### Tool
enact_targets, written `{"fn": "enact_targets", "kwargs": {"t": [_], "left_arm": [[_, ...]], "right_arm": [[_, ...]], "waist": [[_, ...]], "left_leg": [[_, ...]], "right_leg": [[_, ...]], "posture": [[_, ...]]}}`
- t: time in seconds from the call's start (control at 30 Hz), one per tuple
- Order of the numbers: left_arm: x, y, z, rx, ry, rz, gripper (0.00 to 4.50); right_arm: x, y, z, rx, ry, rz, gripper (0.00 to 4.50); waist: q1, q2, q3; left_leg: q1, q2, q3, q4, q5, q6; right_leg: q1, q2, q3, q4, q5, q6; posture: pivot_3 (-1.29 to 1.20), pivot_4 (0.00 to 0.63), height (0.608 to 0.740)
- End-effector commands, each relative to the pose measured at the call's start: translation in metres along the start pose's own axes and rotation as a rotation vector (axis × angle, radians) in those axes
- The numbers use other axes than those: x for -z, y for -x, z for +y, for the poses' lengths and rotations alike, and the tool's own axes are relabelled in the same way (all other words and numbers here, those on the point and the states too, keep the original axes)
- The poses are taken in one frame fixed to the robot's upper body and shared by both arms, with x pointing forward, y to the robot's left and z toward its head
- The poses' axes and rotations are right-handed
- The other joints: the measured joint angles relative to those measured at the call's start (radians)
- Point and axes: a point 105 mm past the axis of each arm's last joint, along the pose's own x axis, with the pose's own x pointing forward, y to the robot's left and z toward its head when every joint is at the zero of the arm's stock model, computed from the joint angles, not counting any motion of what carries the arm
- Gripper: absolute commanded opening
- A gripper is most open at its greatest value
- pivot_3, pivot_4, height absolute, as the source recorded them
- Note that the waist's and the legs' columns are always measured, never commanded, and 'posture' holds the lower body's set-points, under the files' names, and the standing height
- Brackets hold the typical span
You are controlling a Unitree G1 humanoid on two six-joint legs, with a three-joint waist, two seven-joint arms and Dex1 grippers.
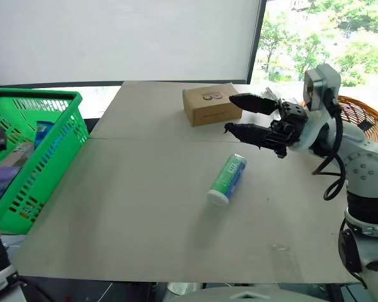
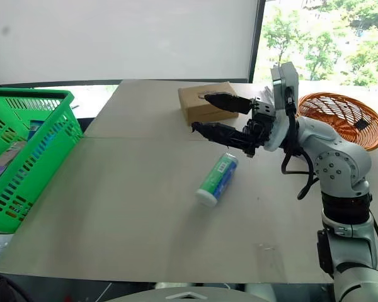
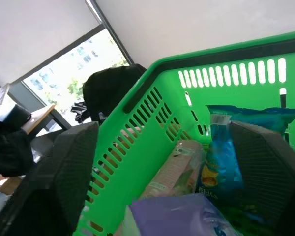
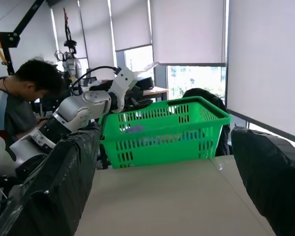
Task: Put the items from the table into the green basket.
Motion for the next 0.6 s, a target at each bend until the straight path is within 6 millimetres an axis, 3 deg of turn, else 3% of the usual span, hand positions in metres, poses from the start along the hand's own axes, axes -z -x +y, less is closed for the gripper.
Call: {"fn": "enact_targets", "kwargs": {"t": [0.03,0.1,0.13,0.23,0.4,0.6], "left_arm": [[-0.043,0.018,-0.099,0.387,0.09,-0.157,4.42],[-0.055,0.051,-0.176,0.688,0.168,-0.17,4.42],[-0.058,0.068,-0.204,0.802,0.196,-0.156,4.42],[-0.062,0.114,-0.257,1.041,0.244,-0.101,4.42],[-0.056,0.164,-0.297,1.305,0.222,-0.011,4.42],[-0.051,0.181,-0.328,1.424,0.237,0.107,4.42]], "right_arm": [[0.007,0.009,-0.001,0.023,0.066,0.071,4.5],[0.024,0.025,-0.013,0.098,0.115,0.177,4.5],[0.031,0.034,-0.018,0.13,0.142,0.228,4.5],[0.046,0.06,-0.026,0.198,0.191,0.325,4.5],[0.064,0.102,-0.02,0.279,0.18,0.472,4.5],[0.075,0.122,-0.015,0.373,0.193,0.51,4.5]], "waist": [[0.002,-0.001,0.0],[0.031,-0.001,-0.005],[0.039,-0.002,-0.006],[0.047,-0.006,-0.007],[0.027,-0.005,-0.008],[-0.018,-0.004,-0.008]], "left_leg": [[-0.001,0.0,0.0,0.0,0.0,0.0],[-0.006,0.0,0.001,0.001,0.0,0.0],[-0.014,-0.002,0.002,0.008,0.0,0.001],[-0.018,-0.004,0.004,0.011,-0.001,0.002],[-0.017,-0.001,0.01,0.012,-0.003,0.006],[-0.013,0.0,0.013,0.013,-0.002,0.006]], "right_leg": [[-0.001,0.0,0.0,0.0,0.0,0.0],[-0.005,0.0,0.001,0.0,0.001,0.0],[-0.01,-0.002,0.0,0.001,0.002,0.0],[-0.011,-0.002,0.003,0.001,0.003,0.002],[-0.013,0.001,0.008,0.001,0.004,0.003],[-0.009,0.006,0.007,0.001,0.004,0.002]], "posture": [[0.31,0.0,0.74],[0.31,0.0,0.74],[0.31,0.0,0.74],[0.26,0.0,0.74],[0.21,0.0,0.74],[0.14,0.0,0.74]]}}
